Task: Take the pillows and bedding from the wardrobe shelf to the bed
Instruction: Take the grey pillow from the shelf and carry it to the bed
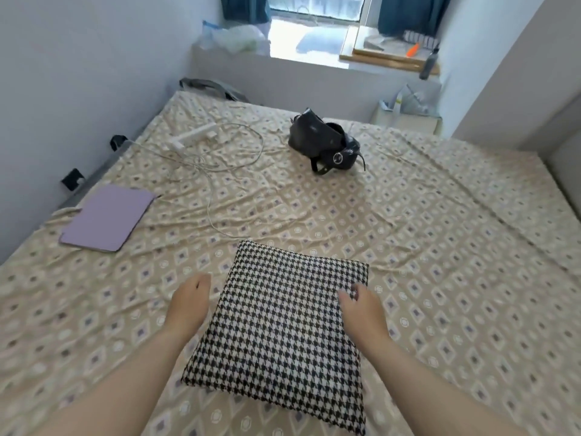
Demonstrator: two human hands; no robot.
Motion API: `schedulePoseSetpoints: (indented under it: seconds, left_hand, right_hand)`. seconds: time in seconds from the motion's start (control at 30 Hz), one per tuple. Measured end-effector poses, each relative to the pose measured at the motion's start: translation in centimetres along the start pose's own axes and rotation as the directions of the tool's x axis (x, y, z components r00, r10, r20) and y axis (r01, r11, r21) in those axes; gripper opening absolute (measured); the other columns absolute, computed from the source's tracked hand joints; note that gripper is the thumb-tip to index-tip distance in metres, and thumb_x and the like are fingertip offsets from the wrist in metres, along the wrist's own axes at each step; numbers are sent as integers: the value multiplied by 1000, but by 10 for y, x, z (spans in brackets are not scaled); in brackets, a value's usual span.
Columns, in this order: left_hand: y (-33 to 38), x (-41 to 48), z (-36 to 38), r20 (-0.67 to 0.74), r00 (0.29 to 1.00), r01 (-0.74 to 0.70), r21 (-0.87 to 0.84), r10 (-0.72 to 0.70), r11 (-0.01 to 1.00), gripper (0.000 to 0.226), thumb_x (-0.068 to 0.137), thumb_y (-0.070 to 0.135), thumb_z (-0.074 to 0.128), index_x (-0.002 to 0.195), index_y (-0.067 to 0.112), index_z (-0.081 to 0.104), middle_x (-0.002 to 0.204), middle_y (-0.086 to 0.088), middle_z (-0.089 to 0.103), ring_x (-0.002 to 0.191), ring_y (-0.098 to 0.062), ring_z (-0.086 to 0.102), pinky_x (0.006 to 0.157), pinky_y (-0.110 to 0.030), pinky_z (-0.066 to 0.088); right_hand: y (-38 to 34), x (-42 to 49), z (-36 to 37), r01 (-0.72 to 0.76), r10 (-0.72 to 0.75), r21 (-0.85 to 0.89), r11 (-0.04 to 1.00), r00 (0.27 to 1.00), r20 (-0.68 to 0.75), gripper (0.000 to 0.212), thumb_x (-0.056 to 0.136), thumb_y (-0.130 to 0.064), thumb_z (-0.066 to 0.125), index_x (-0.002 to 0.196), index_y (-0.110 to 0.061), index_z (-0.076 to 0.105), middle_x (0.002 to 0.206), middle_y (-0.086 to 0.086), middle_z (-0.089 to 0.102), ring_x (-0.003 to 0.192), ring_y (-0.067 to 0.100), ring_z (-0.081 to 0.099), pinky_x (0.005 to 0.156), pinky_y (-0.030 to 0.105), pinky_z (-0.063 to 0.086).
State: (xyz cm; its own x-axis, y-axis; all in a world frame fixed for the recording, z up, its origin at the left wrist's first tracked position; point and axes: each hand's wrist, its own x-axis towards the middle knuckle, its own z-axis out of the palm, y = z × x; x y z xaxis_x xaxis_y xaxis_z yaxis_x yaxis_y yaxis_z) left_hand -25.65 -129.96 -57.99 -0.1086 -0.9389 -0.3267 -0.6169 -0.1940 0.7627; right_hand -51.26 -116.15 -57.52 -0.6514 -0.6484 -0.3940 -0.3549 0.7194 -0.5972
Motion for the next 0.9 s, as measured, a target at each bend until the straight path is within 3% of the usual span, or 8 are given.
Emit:
schedulePoseSetpoints:
  seconds: [0.17,0.23,0.33,0.4,0.5,0.6,0.7,0.9]
  left_hand:
    - [88,-27,-75,-130,984,-140,-128,124,982,42,100,29,35,80,-1,56,78,-8,54,71,-22,48,66,-35,34]
    - [123,-41,-109,-188,969,-194,-165,162,967,42,101,29,36,81,-1,58,79,-8,56,70,-21,48,65,-35,35]
    - [170,-63,-160,-242,947,-270,-235,212,934,34,102,31,37,100,12,65,101,-3,63,93,-19,57,82,-34,43]
    - [199,-86,-196,-299,918,-346,-289,259,893,37,102,32,36,123,14,60,121,0,61,115,-19,55,103,-39,41]
    - [229,-126,-242,-397,853,-454,-249,338,855,38,103,30,35,136,19,50,134,5,51,127,-15,47,112,-40,33]
    - [244,-175,-281,-482,786,-515,-165,387,841,40,103,30,36,141,24,45,139,13,42,128,-5,39,111,-28,28]
    - [251,-234,-312,-600,699,-517,-48,390,854,40,102,28,38,142,23,44,138,14,40,125,1,35,100,-16,23]
    - [246,-371,-353,-786,545,-400,61,291,914,42,102,30,38,143,20,43,146,7,40,123,1,34,101,-19,22]
  right_hand:
    - [-111,-33,-64,217,-217,117,969,976,-15,56,92,-48,44,140,-19,42,144,6,44,128,24,45,104,48,41]
    - [-153,-52,-89,308,-306,160,938,951,-37,58,91,-50,45,140,-19,43,145,4,45,129,22,44,105,47,40]
    - [-212,-82,-124,457,-451,196,868,889,-76,56,91,-51,46,138,-20,46,141,2,50,127,19,47,105,45,41]
    - [-248,-105,-145,551,-547,227,803,833,-86,51,92,-48,48,135,-21,49,138,1,53,124,17,49,105,42,40]
    - [-289,-137,-166,655,-663,295,695,743,-89,45,95,-44,49,134,-22,51,137,-3,54,125,15,48,107,39,38]
    - [-317,-170,-178,727,-754,353,589,651,-83,42,97,-40,49,134,-21,52,138,-4,53,125,12,47,102,33,36]
    - [-342,-205,-187,783,-833,404,474,547,-84,40,97,-36,49,133,-20,53,136,-3,54,119,10,48,95,28,34]
    - [-367,-302,-216,800,-951,530,280,309,36,55,89,-50,46,135,-19,50,139,1,54,128,17,48,105,38,37]
